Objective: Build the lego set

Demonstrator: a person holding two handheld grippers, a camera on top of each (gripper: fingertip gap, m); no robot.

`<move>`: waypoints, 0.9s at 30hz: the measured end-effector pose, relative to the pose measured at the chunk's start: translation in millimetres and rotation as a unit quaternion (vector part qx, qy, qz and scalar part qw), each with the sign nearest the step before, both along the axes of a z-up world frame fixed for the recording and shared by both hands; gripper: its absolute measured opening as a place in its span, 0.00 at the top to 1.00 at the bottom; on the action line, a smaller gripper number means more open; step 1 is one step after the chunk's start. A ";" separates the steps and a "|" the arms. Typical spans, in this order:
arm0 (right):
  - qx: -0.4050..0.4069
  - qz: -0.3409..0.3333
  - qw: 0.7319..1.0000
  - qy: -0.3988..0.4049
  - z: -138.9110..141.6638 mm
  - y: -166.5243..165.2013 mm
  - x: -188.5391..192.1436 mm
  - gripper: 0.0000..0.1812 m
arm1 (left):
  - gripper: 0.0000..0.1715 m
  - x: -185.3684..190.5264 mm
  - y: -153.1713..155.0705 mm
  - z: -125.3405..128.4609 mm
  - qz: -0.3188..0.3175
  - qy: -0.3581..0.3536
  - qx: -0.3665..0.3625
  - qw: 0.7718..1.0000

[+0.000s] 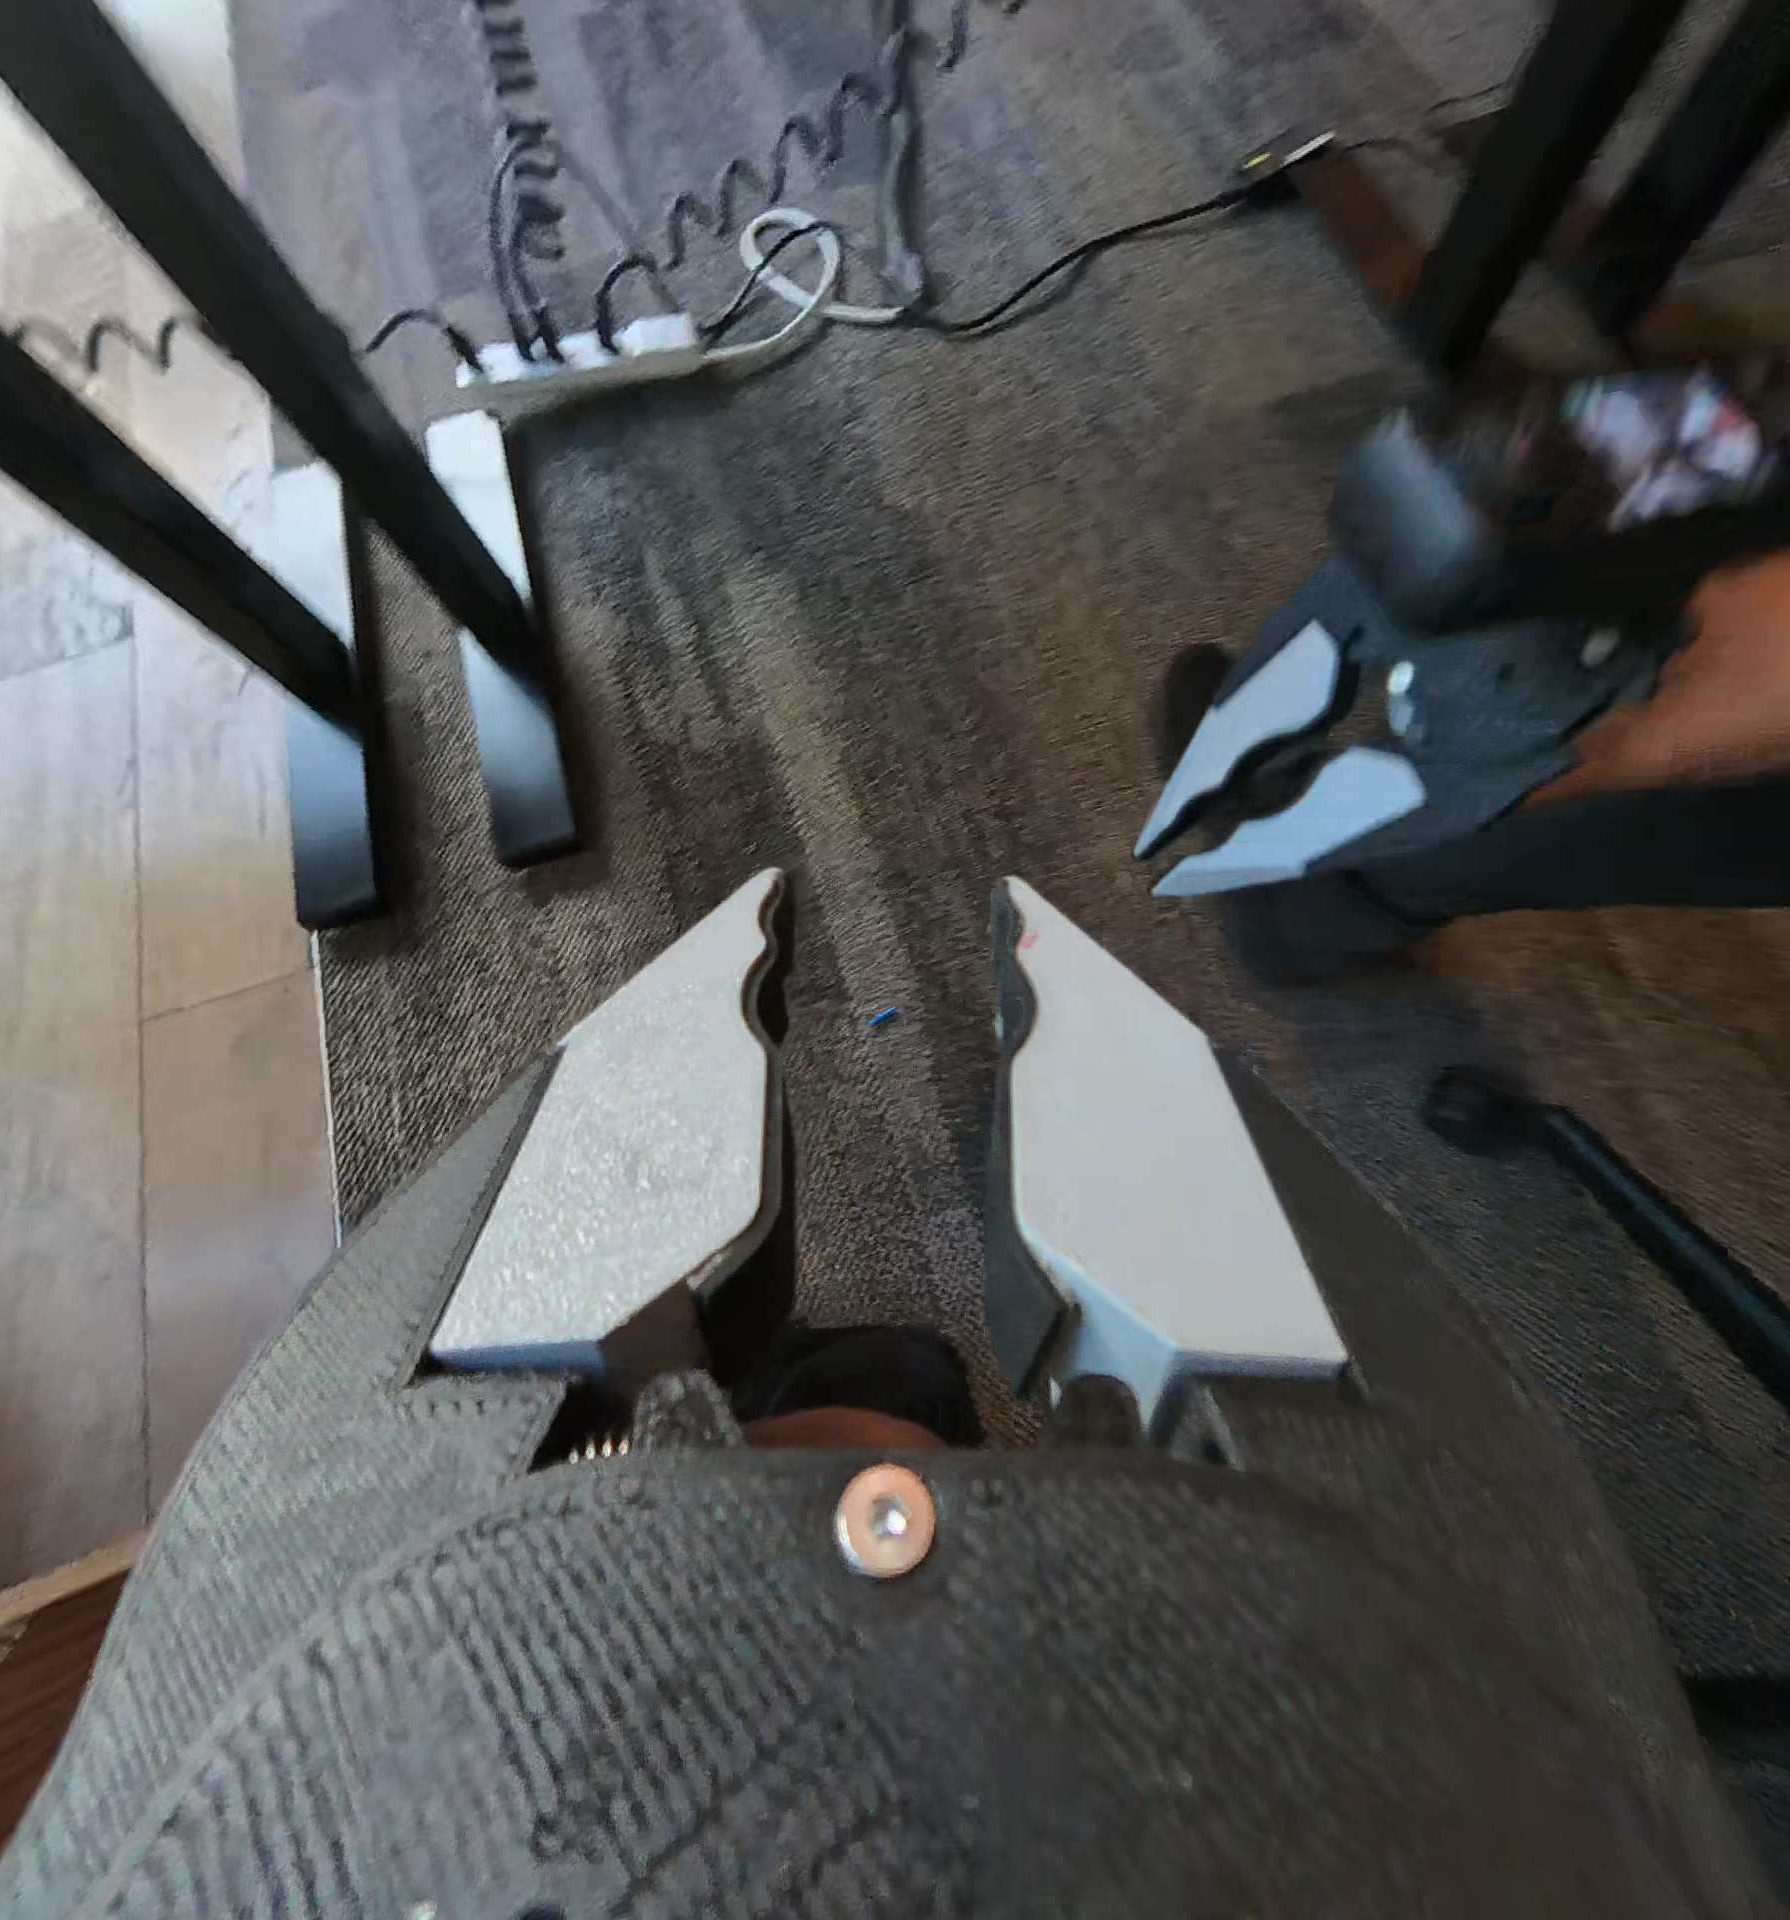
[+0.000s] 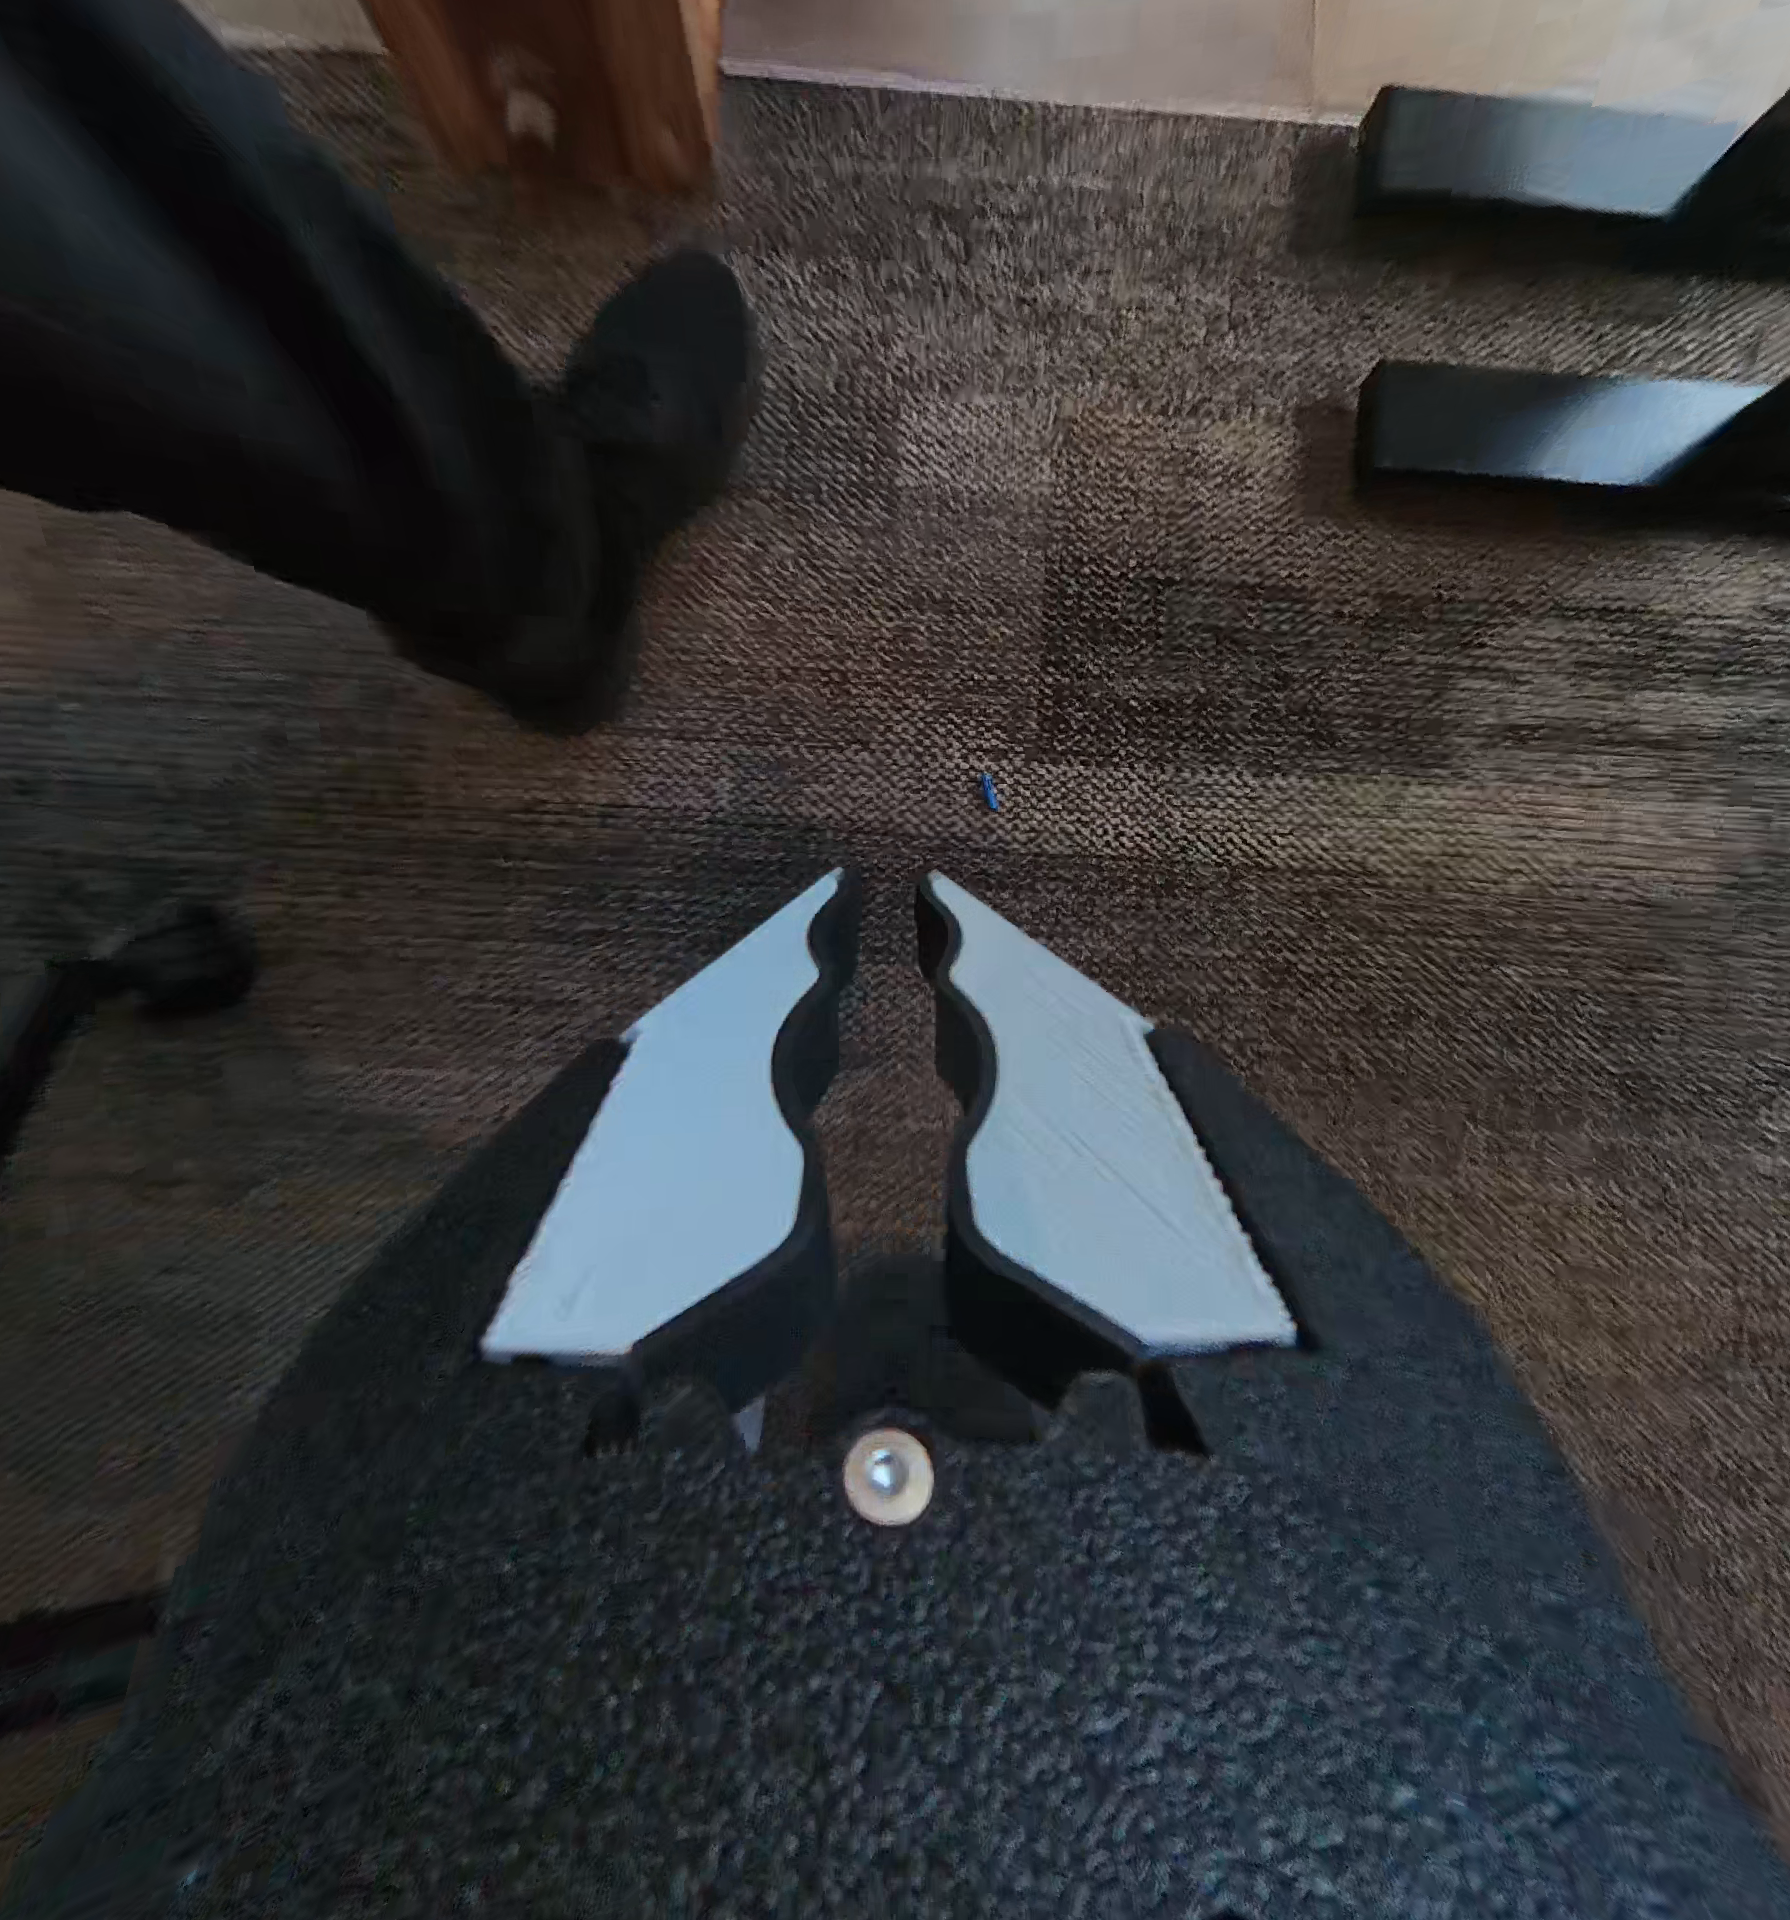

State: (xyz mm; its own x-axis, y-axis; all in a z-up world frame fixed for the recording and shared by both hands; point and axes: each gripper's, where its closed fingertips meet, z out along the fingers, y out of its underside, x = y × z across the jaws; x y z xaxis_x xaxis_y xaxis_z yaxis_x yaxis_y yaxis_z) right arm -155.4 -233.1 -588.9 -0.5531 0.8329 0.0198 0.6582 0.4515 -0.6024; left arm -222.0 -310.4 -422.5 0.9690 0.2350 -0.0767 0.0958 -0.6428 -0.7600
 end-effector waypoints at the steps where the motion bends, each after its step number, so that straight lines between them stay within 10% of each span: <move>1: 0.003 0.001 1.000 -0.009 -36.2 -4.2 -17.0 0.94 | 0.80 -19.9 -5.2 -14.4 0.020 -0.001 -0.002 1.000; 5: 0.033 0.019 0.998 -0.056 -172.5 -11.5 -68.0 0.93 | 0.83 -84.2 -36.2 -53.5 0.080 -0.014 -0.015 0.997; 11: 0.058 0.046 0.995 -0.072 -304.7 -8.7 -128.2 0.94 | 0.86 -140.5 -60.1 -43.5 0.124 -0.042 0.013 0.991; 20: 0.095 0.118 0.985 -0.088 -368.7 -9.1 -141.6 1.00 | 0.86 -198.9 -75.3 -46.6 0.164 -0.066 0.016 0.984; 27: 0.112 0.139 0.982 -0.060 -364.8 -6.8 -146.5 1.00 | 0.87 -219.7 -67.4 -50.4 0.162 -0.072 0.006 0.984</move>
